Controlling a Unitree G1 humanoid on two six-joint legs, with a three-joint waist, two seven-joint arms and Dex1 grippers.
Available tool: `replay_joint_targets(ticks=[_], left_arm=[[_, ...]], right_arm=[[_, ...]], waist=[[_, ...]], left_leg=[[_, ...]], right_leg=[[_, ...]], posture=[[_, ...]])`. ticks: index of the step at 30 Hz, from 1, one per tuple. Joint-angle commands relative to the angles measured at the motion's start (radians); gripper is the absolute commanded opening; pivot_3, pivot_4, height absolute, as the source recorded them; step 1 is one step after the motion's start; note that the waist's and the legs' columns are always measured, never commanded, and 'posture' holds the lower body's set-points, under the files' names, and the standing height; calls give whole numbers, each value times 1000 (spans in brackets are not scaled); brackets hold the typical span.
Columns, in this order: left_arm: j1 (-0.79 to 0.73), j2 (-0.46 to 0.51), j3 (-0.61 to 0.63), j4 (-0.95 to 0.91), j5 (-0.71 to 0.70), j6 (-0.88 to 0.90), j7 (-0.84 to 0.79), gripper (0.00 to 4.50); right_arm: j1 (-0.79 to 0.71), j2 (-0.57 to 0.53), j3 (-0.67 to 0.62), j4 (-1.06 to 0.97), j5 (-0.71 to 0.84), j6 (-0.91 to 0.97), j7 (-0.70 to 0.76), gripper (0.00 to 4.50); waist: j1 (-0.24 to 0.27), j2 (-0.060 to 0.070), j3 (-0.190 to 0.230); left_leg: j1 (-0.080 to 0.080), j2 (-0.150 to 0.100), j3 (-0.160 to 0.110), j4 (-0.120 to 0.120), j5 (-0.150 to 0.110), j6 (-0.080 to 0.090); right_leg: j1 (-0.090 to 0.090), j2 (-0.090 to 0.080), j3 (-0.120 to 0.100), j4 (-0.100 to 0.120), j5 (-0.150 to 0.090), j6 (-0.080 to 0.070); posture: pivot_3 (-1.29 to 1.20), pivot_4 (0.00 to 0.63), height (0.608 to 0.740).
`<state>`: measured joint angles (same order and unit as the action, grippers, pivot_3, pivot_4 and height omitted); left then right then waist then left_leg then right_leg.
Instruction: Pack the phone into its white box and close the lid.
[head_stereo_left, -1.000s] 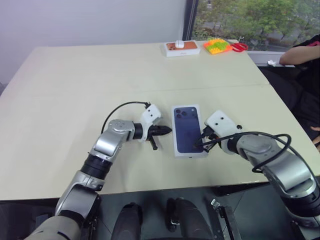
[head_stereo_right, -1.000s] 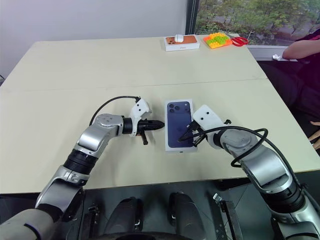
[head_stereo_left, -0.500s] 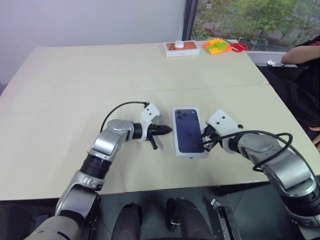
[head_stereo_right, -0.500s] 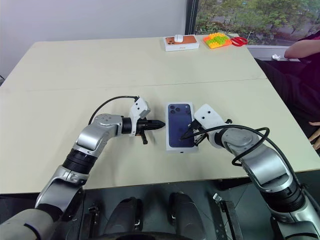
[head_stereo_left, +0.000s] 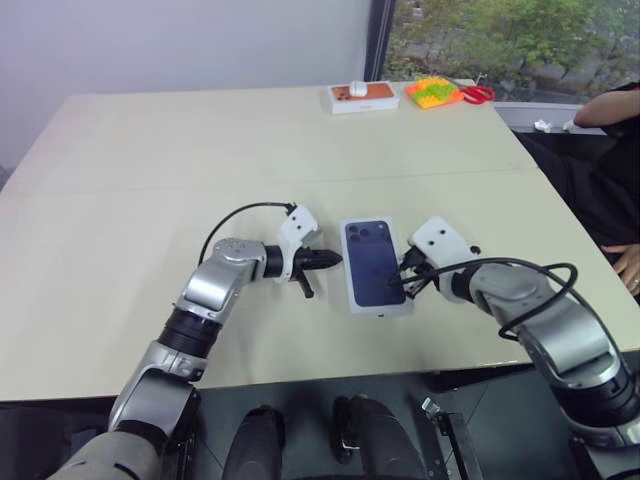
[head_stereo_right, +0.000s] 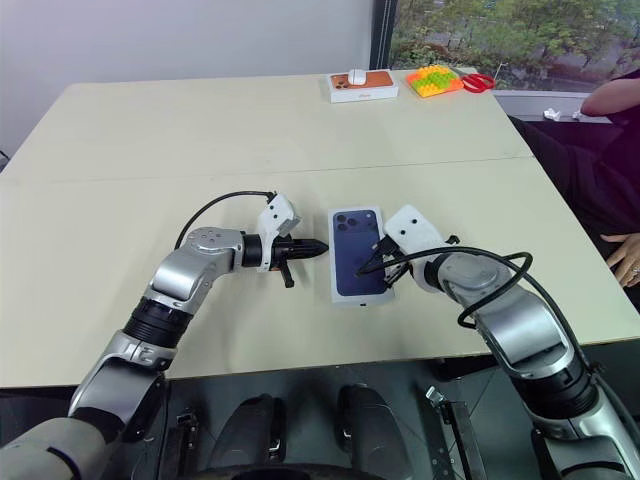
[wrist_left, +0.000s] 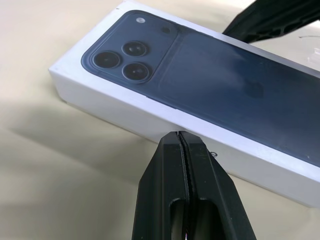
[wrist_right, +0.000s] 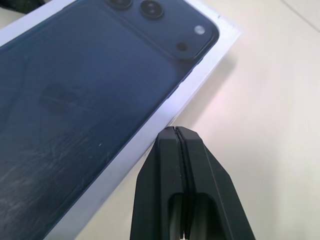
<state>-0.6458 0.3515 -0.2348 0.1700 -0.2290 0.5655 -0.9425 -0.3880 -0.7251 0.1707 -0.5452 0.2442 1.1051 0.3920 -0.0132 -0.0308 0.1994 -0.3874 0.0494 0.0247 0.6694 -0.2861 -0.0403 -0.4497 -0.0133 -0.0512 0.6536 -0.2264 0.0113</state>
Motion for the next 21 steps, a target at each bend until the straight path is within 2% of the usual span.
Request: replay_joint_targets(ticks=[1,5,9,13,21], left_arm=[[-5,58,61,-27,-35,11,-40,48],[-35,93,109,25,-52,-7,-48,48],[-70,82,125,60,-56,-24,-43,48],[-181,-23,58,146,-1,-95,-20,48],[-320,-152,-81,376,132,-220,-36,48]], right_arm=[[-2,-21,-55,-41,-12,-15,9,0],[65,-66,-135,-116,18,-56,68,0],[131,-95,-185,-174,44,-115,128,0],[220,-84,-217,-279,143,-102,204,0],[277,-78,-157,-297,125,-78,161,0]], waist=[[-1,0,0],[8,0,0],[19,0,0],[32,0,0],[18,0,0]], left_leg=[[0,0,0,0,0,0],[0,0,0,0,0,0],[-1,0,0,1,0,0],[-1,0,-2,3,0,0],[-1,-1,-1,13,-1,1]], right_leg=[[0,0,0,0,0,0],[0,0,0,0,0,0],[0,0,0,-1,0,0],[2,0,-2,-1,0,0],[7,0,-2,-1,0,2]], posture=[[0,150,740],[0,150,740],[0,150,740],[0,150,740],[0,150,740]])
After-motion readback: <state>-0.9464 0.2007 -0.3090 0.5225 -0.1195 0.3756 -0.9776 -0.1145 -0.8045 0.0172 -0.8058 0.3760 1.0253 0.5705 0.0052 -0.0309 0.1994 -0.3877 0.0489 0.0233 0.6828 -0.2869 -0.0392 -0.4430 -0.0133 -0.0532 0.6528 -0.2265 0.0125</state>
